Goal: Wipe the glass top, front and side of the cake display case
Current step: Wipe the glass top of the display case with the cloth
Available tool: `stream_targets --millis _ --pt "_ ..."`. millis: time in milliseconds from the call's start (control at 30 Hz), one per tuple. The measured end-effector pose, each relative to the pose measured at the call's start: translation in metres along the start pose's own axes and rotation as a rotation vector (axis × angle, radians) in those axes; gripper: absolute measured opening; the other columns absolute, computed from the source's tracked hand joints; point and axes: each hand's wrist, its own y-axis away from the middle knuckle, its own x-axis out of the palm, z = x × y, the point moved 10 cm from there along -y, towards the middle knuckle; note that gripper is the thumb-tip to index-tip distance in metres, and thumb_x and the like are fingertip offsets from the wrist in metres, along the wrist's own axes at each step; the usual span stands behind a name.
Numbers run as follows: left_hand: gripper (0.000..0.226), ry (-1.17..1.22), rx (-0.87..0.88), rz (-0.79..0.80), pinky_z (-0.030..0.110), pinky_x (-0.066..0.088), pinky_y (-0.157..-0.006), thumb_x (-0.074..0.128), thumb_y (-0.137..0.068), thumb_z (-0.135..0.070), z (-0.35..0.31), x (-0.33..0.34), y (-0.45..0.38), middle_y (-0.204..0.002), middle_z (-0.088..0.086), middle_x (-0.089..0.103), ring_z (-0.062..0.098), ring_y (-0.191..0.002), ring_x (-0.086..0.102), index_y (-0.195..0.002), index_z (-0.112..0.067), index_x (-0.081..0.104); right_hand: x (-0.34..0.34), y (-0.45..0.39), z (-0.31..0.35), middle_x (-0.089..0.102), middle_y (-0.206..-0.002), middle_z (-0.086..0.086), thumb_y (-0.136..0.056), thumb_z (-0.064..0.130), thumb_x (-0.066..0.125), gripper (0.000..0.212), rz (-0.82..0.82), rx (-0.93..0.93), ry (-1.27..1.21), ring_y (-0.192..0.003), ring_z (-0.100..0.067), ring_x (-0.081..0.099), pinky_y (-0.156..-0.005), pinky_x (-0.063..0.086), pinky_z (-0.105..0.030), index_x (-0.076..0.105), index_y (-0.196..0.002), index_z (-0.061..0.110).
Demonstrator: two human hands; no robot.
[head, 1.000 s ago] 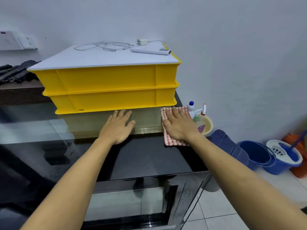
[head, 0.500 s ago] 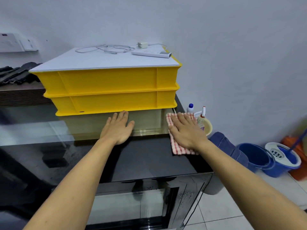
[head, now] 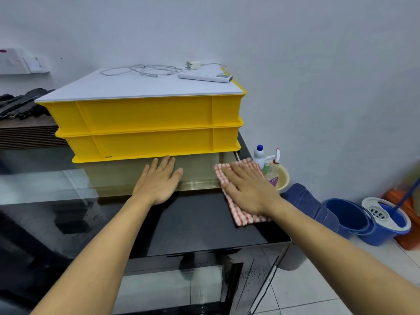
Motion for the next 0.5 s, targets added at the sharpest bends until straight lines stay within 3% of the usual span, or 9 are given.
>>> stream_targets --millis 167,367,500 --pt "0.067 -0.012 0.000 0.002 0.043 -0.004 -0.130 0.011 -0.108 -0.060 0.000 -0.001 0.001 -0.174 -0.011 -0.009 0.020 -0.161 -0.010 -0.168 -0.030 0.002 0.000 -0.053 -0.007 -0.009 -0.174 -0.007 -0.107 0.053 0.014 0.067 -0.019 0.188 -0.067 -0.160 -0.027 -0.009 -0.129 -0.006 -0.045 0.001 -0.167 0.025" --pt "0.066 0.000 -0.002 -0.003 0.042 -0.003 -0.130 0.011 -0.108 -0.058 0.000 -0.002 0.002 -0.173 -0.012 -0.009 0.019 -0.161 -0.010 -0.168 -0.031 0.003 0.003 -0.056 0.018 -0.008 -0.174 0.002 -0.108 0.056 0.014 0.063 0.020 0.000 -0.046 -0.160 -0.020 -0.008 -0.128 -0.005 -0.039 0.004 -0.166 0.033" --pt "0.066 0.003 -0.001 -0.010 0.042 -0.003 -0.130 0.012 -0.109 -0.058 -0.001 -0.003 0.002 -0.173 -0.012 -0.008 0.018 -0.161 -0.009 -0.168 -0.031 0.003 -0.002 -0.057 -0.013 -0.006 -0.174 0.001 -0.108 0.054 0.014 0.064 -0.026 0.141 -0.062 -0.160 -0.019 -0.008 -0.129 -0.006 -0.041 0.005 -0.167 0.031"
